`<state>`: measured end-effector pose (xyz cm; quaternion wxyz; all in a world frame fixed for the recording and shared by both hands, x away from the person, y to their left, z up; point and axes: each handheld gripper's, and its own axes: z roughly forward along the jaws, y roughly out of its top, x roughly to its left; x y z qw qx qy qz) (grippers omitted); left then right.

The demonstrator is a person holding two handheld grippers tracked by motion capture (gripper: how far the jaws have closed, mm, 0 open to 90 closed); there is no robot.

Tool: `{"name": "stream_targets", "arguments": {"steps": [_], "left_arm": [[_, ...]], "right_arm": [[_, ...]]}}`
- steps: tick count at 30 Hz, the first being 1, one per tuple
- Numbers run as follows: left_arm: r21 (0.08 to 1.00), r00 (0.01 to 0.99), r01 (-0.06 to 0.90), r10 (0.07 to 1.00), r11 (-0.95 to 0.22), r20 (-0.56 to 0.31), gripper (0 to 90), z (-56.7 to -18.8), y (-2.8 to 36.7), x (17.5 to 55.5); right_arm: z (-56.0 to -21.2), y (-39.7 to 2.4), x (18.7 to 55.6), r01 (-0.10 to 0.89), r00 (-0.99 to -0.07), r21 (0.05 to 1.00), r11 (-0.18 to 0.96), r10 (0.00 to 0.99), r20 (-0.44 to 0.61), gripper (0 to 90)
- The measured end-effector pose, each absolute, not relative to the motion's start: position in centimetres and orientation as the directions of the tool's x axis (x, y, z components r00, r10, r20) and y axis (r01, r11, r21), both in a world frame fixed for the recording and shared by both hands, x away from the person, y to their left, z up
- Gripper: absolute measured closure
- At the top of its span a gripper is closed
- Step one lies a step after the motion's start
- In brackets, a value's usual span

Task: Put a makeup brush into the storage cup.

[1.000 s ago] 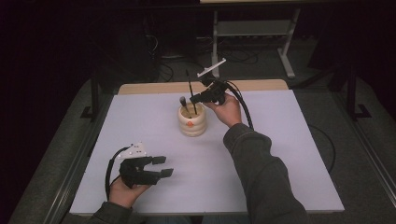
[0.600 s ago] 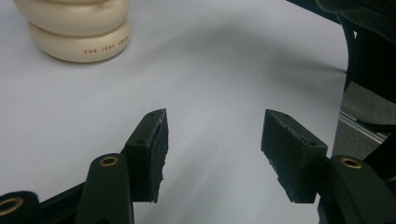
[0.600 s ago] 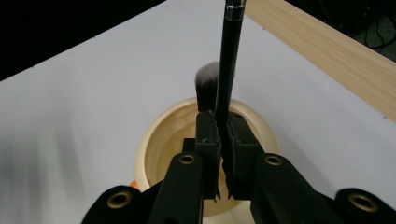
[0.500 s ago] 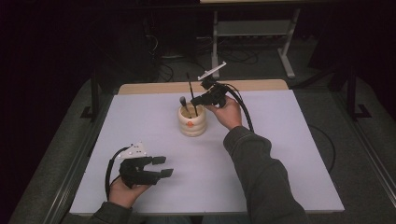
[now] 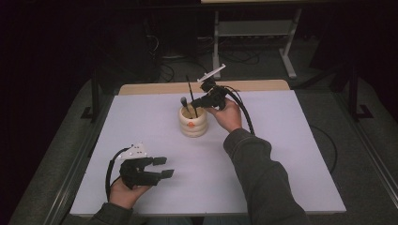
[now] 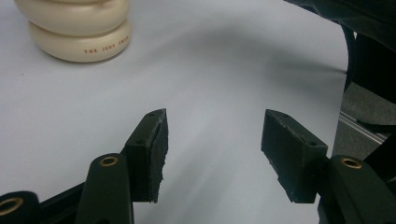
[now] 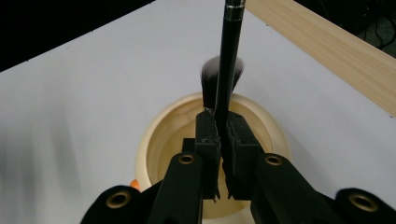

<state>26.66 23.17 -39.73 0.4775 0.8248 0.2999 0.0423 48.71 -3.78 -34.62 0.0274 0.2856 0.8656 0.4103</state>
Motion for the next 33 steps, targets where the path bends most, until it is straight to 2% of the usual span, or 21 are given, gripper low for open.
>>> {"name": "stream_targets", "arguments": {"steps": [15, 17, 20, 33], "left_arm": [[0.811, 0.819, 0.452, 0.534, -0.372, -0.212, 40.5, -39.8, 23.1, 26.7], [0.810, 0.818, 0.452, 0.534, -0.373, -0.211, 40.4, -39.8, 23.1, 26.7], [0.809, 0.816, 0.456, 0.537, -0.371, -0.214, 40.2, -39.8, 23.0, 26.6], [0.808, 0.811, 0.451, 0.552, -0.379, -0.194, 36.4, -39.9, 23.0, 26.8]], "right_arm": [[-34.4, -4.0, 48.2, 0.469, -0.835, 0.735, 0.489, 0.516, 0.190, 82.8], [-34.4, -4.2, 48.2, 0.474, -0.830, 0.737, 0.481, 0.522, 0.194, 75.9], [-34.4, -4.5, 48.0, 0.477, -0.824, 0.740, 0.474, 0.535, 0.188, 70.8], [-34.3, -7.4, 46.6, 0.483, -0.813, 0.766, 0.424, 0.543, 0.212, 56.4]]}}
